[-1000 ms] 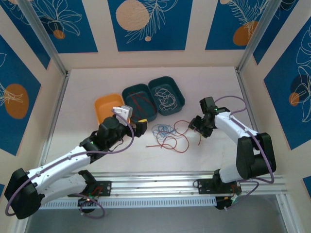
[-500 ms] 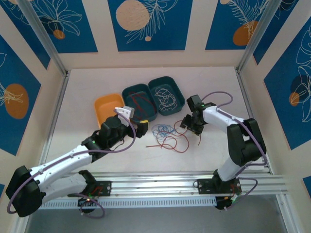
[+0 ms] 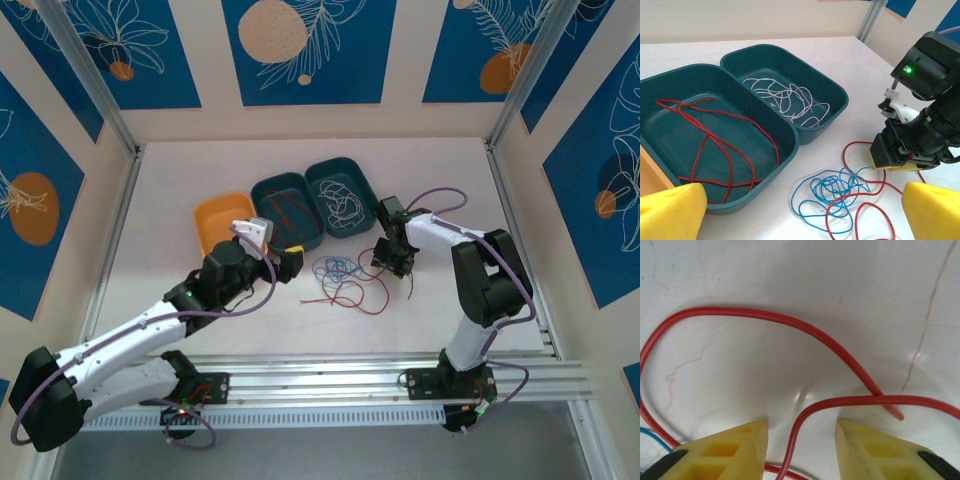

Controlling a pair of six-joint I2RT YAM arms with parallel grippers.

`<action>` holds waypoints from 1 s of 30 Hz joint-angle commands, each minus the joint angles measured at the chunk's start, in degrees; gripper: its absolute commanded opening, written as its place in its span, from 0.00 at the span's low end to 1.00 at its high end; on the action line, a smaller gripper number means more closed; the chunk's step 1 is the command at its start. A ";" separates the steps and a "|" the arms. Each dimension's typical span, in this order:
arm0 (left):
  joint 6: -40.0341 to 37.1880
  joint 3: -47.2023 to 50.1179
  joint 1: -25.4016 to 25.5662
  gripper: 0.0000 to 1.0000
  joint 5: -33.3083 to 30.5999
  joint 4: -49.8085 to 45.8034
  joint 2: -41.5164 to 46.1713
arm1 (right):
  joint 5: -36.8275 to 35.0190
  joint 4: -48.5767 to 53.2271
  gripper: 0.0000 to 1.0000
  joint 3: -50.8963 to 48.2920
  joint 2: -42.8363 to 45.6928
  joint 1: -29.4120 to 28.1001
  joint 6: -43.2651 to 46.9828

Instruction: Untangle the cables

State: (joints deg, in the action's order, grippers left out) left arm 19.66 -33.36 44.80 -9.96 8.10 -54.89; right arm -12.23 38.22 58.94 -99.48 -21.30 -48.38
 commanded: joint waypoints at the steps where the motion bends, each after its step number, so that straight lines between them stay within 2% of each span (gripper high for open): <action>1: 0.55 0.53 0.11 1.00 -0.99 1.48 1.01 | 2.86 -2.70 0.33 -1.26 -2.17 -0.12 -0.95; 9: 0.55 1.18 0.07 1.00 -1.82 1.22 1.88 | 2.37 -2.56 0.08 -1.55 0.29 1.67 -0.49; 15: 0.56 1.32 0.11 1.00 -1.96 1.31 1.84 | -1.04 -0.09 0.01 -1.70 4.82 3.13 0.28; 21: 0.64 1.37 0.11 1.00 -1.66 1.74 1.38 | -1.69 2.02 0.00 -1.72 10.84 4.19 1.33; 30: 0.00 0.63 0.05 1.00 0.59 2.27 -0.63 | 2.26 1.95 0.00 -0.51 20.84 3.51 1.62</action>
State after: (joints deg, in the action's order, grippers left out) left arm 19.64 -32.51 44.80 -10.87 8.29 -54.94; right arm -12.05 38.89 57.52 -81.58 -17.28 -47.22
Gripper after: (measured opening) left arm 0.998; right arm 0.055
